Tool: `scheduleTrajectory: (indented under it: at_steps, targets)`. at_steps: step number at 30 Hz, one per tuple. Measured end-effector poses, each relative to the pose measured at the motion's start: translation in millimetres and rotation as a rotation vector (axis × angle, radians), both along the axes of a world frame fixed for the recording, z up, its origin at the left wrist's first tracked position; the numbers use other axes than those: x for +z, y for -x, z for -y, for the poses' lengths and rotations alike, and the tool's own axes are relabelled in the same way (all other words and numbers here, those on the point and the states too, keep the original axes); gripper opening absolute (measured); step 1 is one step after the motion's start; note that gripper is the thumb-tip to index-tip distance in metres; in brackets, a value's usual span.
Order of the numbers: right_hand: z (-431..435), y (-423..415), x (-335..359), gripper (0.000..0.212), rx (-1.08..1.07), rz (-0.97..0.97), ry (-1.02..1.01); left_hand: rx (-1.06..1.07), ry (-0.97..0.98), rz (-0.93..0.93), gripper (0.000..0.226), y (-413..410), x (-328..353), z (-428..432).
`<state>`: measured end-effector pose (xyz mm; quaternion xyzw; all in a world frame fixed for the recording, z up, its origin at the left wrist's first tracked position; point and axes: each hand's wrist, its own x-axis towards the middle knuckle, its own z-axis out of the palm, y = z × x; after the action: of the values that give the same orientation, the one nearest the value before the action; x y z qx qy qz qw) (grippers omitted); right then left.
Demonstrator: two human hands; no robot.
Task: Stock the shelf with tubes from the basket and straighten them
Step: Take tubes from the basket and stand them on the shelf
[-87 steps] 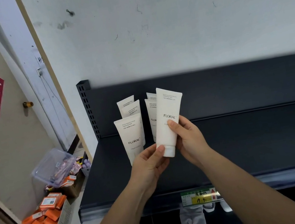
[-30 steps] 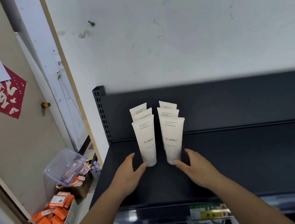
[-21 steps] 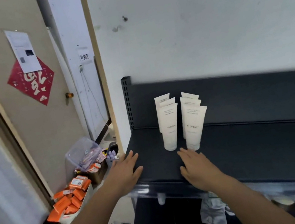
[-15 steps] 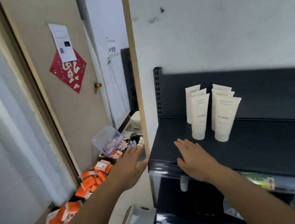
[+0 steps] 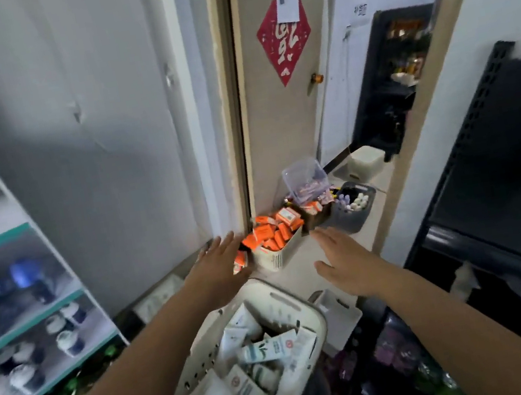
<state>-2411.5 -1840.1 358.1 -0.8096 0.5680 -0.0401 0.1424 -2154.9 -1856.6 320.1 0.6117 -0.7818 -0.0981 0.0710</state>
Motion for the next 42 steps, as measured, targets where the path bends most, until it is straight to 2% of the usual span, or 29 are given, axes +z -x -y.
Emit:
scheduleTrajectory:
  at_steps: [10,17,20,22,25,27,31,34,37,40,42]
  targets:
    - [30,-80,-55,0.062,0.232,0.005,-0.117,0.207,-0.183,-0.062,0.073,-58,-69,-33]
    - [41,-114,-138,0.062,0.341,-0.073,-0.317,0.411,-0.384,-0.27,0.069,-55,-142,-60]
    - [37,-121,-177,0.056,0.358,-0.108,-0.439,0.408,-0.468,-0.192,0.07,-49,-176,-76]
    - [33,-122,-200,0.051,0.375,-0.121,-0.5,0.444,-0.411,-0.172,0.068,-43,-189,-81]
    - [30,-118,-228,0.048,0.335,-0.126,-0.564,0.573,-0.232,-0.247,0.058,-28,-190,-84]
    - [28,-113,-242,0.043,0.31,-0.163,-0.573,0.604,-0.212,-0.288,0.057,-18,-192,-87]
    - [27,-100,-261,0.037,0.332,-0.244,-0.555,0.715,-0.375,-0.319,0.055,-14,-213,-102]
    - [32,-87,-266,0.035,0.347,-0.418,-0.495,0.811,-0.546,-0.351,0.057,-18,-229,-112]
    - [40,-74,-266,0.046,0.38,-0.586,-0.461,0.906,-0.648,-0.467,0.066,-19,-235,-115]
    - [50,-64,-262,0.065,0.407,-0.662,-0.5,1.014,-0.667,-0.542,0.077,-20,-237,-110]
    - [55,-62,-260,0.071,0.453,-0.715,-0.503,1.047,-0.681,-0.629,0.076,-22,-239,-107]
